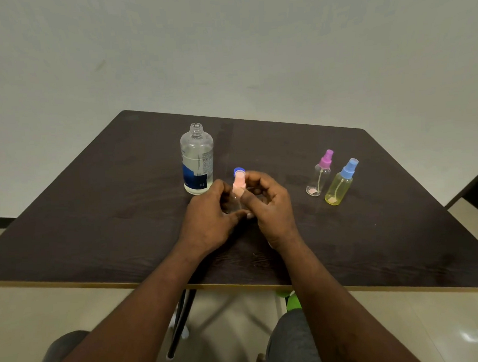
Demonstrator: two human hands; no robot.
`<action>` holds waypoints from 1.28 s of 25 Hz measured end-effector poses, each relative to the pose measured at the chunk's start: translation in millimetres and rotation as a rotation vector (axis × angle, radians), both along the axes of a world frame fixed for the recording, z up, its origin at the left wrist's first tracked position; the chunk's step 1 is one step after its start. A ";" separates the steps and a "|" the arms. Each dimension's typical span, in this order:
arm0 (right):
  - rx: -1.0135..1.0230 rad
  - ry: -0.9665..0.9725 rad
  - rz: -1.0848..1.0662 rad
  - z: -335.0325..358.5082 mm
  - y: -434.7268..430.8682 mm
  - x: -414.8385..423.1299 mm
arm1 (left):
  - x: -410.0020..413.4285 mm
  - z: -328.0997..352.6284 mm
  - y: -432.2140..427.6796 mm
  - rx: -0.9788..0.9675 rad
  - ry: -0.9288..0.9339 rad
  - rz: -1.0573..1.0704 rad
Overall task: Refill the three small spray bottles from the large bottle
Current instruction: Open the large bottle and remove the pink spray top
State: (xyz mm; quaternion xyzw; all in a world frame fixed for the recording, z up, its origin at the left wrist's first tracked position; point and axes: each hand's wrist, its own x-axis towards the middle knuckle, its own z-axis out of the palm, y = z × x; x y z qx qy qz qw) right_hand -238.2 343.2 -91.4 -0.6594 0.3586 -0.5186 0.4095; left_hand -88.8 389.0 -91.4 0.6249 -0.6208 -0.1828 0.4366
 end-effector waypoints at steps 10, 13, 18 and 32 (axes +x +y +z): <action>0.013 0.009 0.000 3.5 3.2 -0.6 | 0.6 -0.8 -0.8 -0.012 -0.011 0.002; 0.005 0.025 -0.018 5.4 6.9 2.3 | 1.1 -2.0 -1.3 -0.015 -0.005 0.014; 0.056 -0.107 0.063 6.1 4.5 -2.1 | 1.0 -3.4 -1.7 -0.026 -0.012 -0.003; 0.323 -0.828 -0.058 20.2 -18.3 -32.1 | -2.3 -5.1 -4.0 -0.045 0.065 0.010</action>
